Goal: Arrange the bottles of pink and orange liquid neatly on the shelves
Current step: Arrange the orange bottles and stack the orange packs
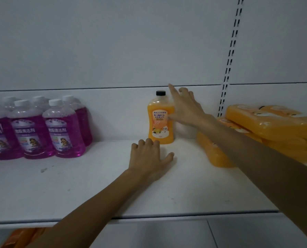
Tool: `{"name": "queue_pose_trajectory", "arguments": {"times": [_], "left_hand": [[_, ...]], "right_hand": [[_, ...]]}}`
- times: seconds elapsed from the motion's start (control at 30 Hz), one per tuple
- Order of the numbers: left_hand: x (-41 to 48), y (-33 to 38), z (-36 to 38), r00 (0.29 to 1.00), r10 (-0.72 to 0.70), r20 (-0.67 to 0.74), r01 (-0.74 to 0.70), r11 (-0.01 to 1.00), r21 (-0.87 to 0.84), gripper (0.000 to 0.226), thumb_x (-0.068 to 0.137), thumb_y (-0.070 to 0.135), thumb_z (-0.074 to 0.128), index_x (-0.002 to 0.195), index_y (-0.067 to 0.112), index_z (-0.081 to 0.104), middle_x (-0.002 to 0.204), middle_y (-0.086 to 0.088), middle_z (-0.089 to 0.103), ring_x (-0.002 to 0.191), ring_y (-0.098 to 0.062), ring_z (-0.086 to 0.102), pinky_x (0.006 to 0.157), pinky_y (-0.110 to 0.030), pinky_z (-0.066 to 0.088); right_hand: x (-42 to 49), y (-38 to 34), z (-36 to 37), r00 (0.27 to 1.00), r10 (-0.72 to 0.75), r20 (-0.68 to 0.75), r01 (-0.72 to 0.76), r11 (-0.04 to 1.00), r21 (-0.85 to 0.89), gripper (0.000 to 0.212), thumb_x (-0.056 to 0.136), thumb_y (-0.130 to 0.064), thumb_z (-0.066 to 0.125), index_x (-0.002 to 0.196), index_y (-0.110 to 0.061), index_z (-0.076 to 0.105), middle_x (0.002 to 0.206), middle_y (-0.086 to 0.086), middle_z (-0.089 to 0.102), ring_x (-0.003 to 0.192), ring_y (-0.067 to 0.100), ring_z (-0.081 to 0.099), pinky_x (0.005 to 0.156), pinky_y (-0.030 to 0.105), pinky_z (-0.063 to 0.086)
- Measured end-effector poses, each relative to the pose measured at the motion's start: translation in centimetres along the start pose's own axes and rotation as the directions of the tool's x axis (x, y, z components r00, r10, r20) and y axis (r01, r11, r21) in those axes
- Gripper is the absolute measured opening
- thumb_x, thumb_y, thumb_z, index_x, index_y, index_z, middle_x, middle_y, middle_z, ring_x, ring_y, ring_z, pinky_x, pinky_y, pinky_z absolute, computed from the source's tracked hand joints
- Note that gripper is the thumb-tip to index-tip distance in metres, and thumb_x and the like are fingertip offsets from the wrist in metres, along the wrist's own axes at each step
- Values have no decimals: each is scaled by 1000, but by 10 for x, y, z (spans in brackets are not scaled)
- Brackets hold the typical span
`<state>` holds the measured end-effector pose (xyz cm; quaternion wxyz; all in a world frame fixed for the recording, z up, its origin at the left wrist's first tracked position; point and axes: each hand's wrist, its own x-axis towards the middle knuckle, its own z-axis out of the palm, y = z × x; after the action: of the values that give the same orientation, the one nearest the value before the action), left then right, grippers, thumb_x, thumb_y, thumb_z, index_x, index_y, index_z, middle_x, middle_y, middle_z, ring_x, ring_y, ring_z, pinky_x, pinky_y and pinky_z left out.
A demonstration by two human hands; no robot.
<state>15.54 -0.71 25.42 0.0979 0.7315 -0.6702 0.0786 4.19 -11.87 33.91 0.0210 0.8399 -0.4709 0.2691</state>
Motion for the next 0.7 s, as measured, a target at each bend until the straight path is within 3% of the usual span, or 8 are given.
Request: {"name": "queue_pose_trajectory", "arguments": {"times": [0.13, 0.23, 0.3, 0.37, 0.4, 0.47, 0.57, 0.7], "left_hand": [[18, 35, -28, 992, 65, -108, -95, 950, -297, 62, 90, 60, 36, 128, 14, 52, 132, -5, 52, 118, -24, 48, 97, -39, 37], [33, 75, -43, 988, 143, -63, -153, 794, -589, 66, 85, 63, 44, 127, 14, 55, 132, -2, 55, 120, -20, 51, 97, -38, 43], [42, 104, -50, 981, 195, -15, -146, 681, -718, 68, 82, 67, 47, 125, 15, 58, 126, 1, 58, 111, -15, 54, 83, -28, 47], [47, 133, -53, 974, 225, -3, -148, 632, -761, 60, 84, 62, 49, 119, 15, 61, 113, 4, 59, 97, -10, 53, 67, -18, 44], [50, 147, -52, 975, 223, -13, -154, 625, -765, 58, 82, 64, 49, 113, 17, 63, 106, 6, 59, 92, -10, 54, 66, -20, 46], [53, 171, -50, 979, 200, -44, -164, 633, -757, 77, 65, 82, 45, 103, 18, 66, 103, 3, 64, 89, -14, 60, 77, -36, 54], [61, 192, -47, 993, 111, -40, -104, 672, -733, 105, 43, 96, 34, 114, 25, 60, 114, -3, 60, 103, -24, 57, 90, -46, 50], [65, 199, -45, 998, 49, 43, -5, 715, -700, 120, 34, 98, 29, 125, 24, 54, 123, -6, 58, 112, -29, 54, 96, -48, 46]], "right_hand": [[-8, 33, -56, 998, 54, -28, -55, 998, -24, 77, 83, -38, 69, 146, -15, 30, 146, 12, 35, 133, 28, 34, 102, 40, 36], [-20, 73, -95, 991, 135, 22, -135, 991, 17, 60, 83, -42, 67, 134, -14, 48, 133, 8, 54, 116, 22, 51, 92, 35, 44], [-30, 104, -111, 977, 209, 45, -211, 977, 25, 57, 83, -45, 65, 131, -16, 51, 131, 8, 56, 112, 21, 52, 84, 30, 40], [-39, 134, -117, 946, 308, 105, -308, 951, -18, 67, 81, -55, 62, 135, -19, 46, 137, 8, 51, 119, 27, 49, 86, 33, 39], [-41, 146, -118, 923, 350, 157, -345, 937, -59, 75, 79, -62, 60, 138, -20, 42, 141, 8, 48, 124, 29, 47, 90, 36, 40], [-43, 164, -114, 885, 378, 272, -359, 926, -118, 88, 76, -73, 53, 145, -23, 32, 148, 8, 40, 131, 30, 41, 97, 40, 38], [-41, 173, -107, 875, 321, 363, -301, 947, -112, 84, 82, -71, 44, 148, -24, 25, 153, 7, 31, 135, 30, 35, 101, 39, 34], [-35, 172, -102, 872, 273, 406, -277, 960, -50, 66, 86, -64, 43, 139, -23, 41, 142, 4, 43, 119, 25, 45, 88, 34, 36]]}}
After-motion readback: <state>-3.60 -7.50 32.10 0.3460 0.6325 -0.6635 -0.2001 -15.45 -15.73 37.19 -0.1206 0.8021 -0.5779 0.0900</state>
